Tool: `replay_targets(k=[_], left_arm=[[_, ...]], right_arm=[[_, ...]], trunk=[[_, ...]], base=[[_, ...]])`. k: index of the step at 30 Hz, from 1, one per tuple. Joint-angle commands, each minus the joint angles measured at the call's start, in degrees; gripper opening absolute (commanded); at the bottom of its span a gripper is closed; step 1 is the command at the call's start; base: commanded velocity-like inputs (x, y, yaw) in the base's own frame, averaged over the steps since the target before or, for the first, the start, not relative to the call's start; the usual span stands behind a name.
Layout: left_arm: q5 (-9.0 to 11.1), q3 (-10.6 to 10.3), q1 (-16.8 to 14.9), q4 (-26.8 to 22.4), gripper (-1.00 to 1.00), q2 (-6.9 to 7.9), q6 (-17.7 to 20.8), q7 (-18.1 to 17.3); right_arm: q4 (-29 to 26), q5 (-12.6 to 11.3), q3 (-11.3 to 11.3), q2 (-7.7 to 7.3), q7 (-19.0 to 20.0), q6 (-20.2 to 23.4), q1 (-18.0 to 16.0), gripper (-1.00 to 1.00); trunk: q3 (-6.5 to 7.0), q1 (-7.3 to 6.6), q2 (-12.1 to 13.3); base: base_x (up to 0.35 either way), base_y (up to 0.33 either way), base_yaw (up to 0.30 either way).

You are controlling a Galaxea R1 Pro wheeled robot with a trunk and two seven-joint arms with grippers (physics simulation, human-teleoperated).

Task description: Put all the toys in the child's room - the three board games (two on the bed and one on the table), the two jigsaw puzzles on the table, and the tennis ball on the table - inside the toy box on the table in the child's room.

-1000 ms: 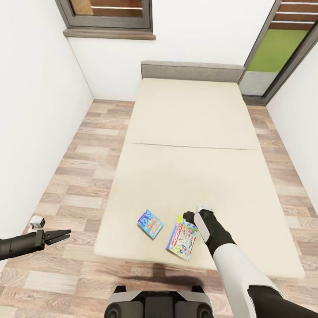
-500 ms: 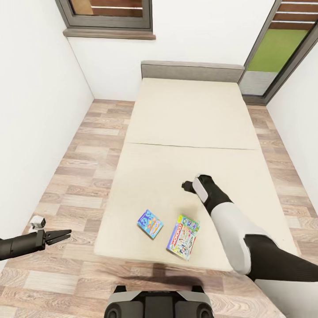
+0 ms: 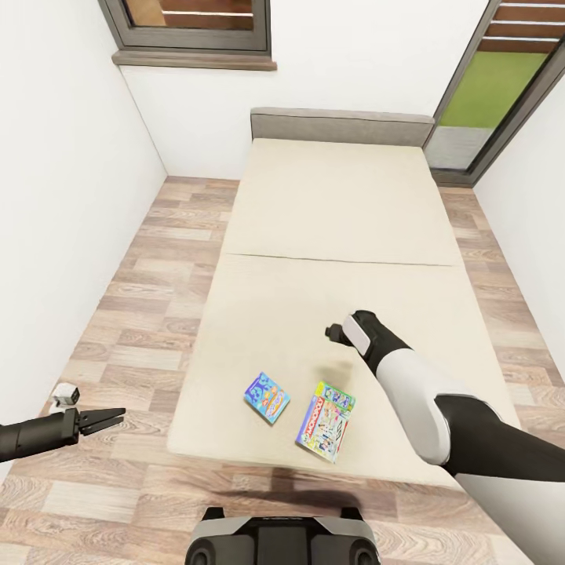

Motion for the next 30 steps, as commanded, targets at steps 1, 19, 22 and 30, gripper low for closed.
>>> replay_targets(k=[1, 19, 22, 30], left_arm=[[-0.03, -0.01, -0.02, -0.01, 1.00, 0.02, 0.61, -0.25], [0.21, 4.69, 0.04, 0.04, 1.00, 3.05, -0.19, -0.25], [0.32, 5.02, 0.09, 0.07, 1.00, 3.73, -0.23, -0.25], [0.41, 5.18, 0.15, 0.08, 1.00, 4.40, -0.25, -0.25]], right_arm=[[-0.08, -0.36, -0.30, 0.04, -0.39, 0.07, 0.04, 1.00], [0.20, -0.54, -0.36, -3.14, -0.29, -0.77, 0.29, 1.00], [0.39, -0.64, -0.32, -3.20, -0.29, -3.01, 0.28, 1.00], [0.50, -0.63, -0.14, -3.07, -0.29, -5.12, 0.28, 1.00]], trunk=[[-0.07, 0.03, -0.09], [-0.86, 0.03, -0.09], [-1.14, 0.03, -0.09], [-1.89, 0.03, -0.09]], base=[[0.000, 0.000, 0.000], [0.000, 0.000, 0.000], [0.000, 0.000, 0.000], [0.000, 0.000, 0.000]])
